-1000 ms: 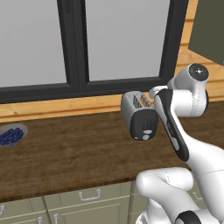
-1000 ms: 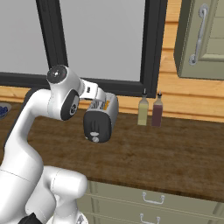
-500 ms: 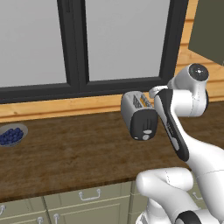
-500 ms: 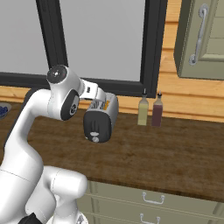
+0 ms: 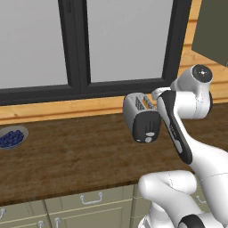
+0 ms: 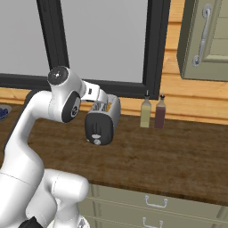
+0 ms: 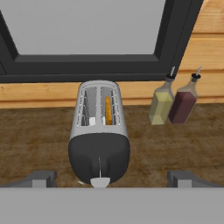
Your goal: Start the toaster. Once the lever pops up, take the bread to the plate on the dining counter.
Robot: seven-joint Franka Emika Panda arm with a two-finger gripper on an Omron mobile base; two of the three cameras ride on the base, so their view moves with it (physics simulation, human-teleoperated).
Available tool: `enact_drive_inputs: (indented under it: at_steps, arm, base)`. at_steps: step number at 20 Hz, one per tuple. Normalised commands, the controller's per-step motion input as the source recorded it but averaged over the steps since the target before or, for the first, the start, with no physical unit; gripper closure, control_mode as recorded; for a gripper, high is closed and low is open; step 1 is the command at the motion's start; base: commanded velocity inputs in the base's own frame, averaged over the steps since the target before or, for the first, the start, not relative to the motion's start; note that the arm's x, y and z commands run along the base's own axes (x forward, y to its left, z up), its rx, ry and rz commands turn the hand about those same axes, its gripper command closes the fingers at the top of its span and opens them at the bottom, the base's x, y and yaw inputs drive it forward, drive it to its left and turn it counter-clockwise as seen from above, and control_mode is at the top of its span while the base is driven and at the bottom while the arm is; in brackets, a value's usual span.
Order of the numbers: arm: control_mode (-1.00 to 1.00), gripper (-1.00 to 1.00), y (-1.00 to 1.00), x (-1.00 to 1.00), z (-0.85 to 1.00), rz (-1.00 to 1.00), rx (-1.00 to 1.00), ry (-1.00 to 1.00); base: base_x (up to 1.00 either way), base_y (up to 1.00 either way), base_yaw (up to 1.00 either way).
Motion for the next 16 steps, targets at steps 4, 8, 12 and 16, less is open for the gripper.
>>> enact_drive_inputs:
  at_steps: [4,8,12,16]
  arm:
    - [-1.00,-1.00,0.00,0.00,0.00,0.00,0.00,0.00]
    - [-1.00,-1.00,0.00,0.00,0.00,0.00,0.00,0.00]
    - [-1.00,-1.00,0.00,0.00,0.00,0.00,0.00,0.00]
    - [-1.00,-1.00,0.00,0.00,0.00,0.00,0.00,0.00]
  base:
    - [0.00,0.00,0.00]
    - [0.00,0.00,0.00]
    - [0.00,0.00,0.00]
    - [0.00,0.00,0.00]
